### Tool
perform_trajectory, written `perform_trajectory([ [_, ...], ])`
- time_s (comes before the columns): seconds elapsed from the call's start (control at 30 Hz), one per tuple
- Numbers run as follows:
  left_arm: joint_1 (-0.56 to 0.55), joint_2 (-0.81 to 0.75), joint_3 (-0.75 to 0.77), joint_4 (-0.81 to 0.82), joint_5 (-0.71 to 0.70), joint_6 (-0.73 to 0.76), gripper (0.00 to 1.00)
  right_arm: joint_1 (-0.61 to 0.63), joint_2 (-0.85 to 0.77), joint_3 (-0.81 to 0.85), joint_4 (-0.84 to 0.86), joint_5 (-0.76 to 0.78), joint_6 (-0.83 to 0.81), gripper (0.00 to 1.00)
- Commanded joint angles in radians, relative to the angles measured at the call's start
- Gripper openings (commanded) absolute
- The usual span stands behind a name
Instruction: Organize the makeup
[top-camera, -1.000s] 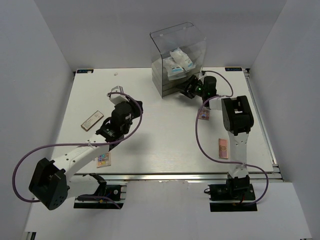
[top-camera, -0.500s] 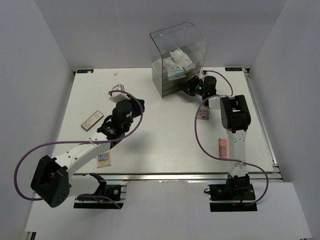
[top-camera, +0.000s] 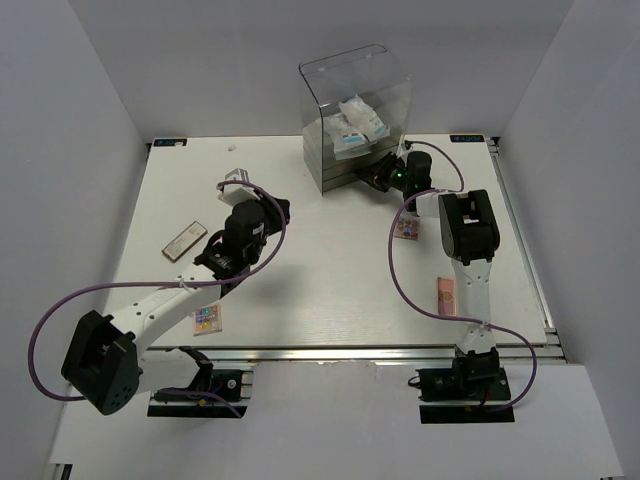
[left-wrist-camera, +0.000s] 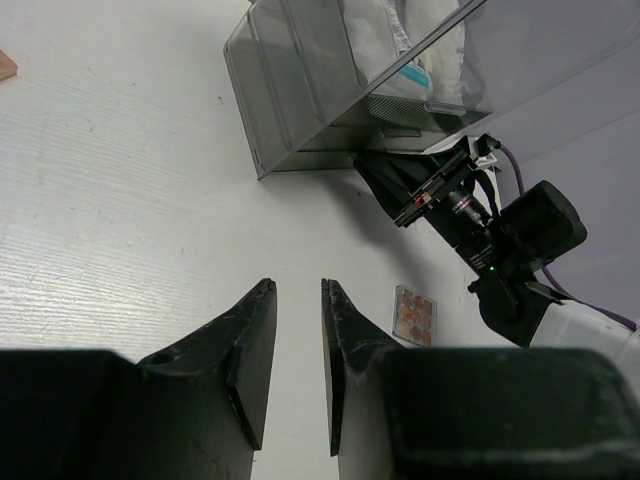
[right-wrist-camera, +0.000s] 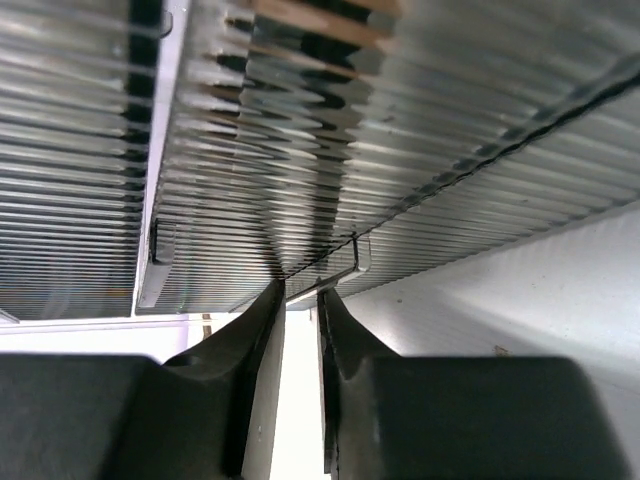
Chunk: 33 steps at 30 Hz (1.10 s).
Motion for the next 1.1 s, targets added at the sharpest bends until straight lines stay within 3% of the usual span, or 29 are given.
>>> perform_trajectory([
  [0.0,0.004,-0.004,0.039,-0.003,0.011,-0.006,0.35,-0.003,0.016,0.011,0.039,0.078,0.009,0.17],
  [0.03,0.004,-0.006,0.039,-0.005,0.011,-0.008,0.35,-0.003,0.010,0.003,0.042,0.080,0.014,0.01],
  [0.43,0.004,-0.031,0.016,0.006,0.008,-0.017,0.35,-0.012,-0.067,-0.106,0.085,0.058,0.054,0.00],
  [0.77,0.005,-0.069,-0.018,-0.026,-0.015,-0.041,0.36,-0.050,-0.233,-0.440,0.186,-0.020,0.048,0.00],
  [0.87,0.005,-0.069,-0.018,-0.048,-0.015,-0.046,0.43,-0.058,-0.270,-0.518,0.202,-0.043,0.028,0.00],
  [0.9,0.007,-0.070,-0.016,-0.055,-0.015,-0.051,0.47,-0.058,-0.268,-0.523,0.202,-0.067,0.013,0.18],
  [0.97,0.007,-0.066,-0.010,-0.072,-0.019,-0.060,0.64,-0.058,-0.256,-0.502,0.194,-0.109,-0.023,0.34],
  [1.0,0.007,-0.066,0.002,-0.089,-0.021,-0.060,0.66,-0.059,-0.250,-0.488,0.179,-0.130,-0.047,0.52],
  [1.07,0.011,-0.063,0.016,-0.110,-0.022,-0.060,0.71,-0.061,-0.250,-0.443,0.145,-0.147,-0.092,0.62],
])
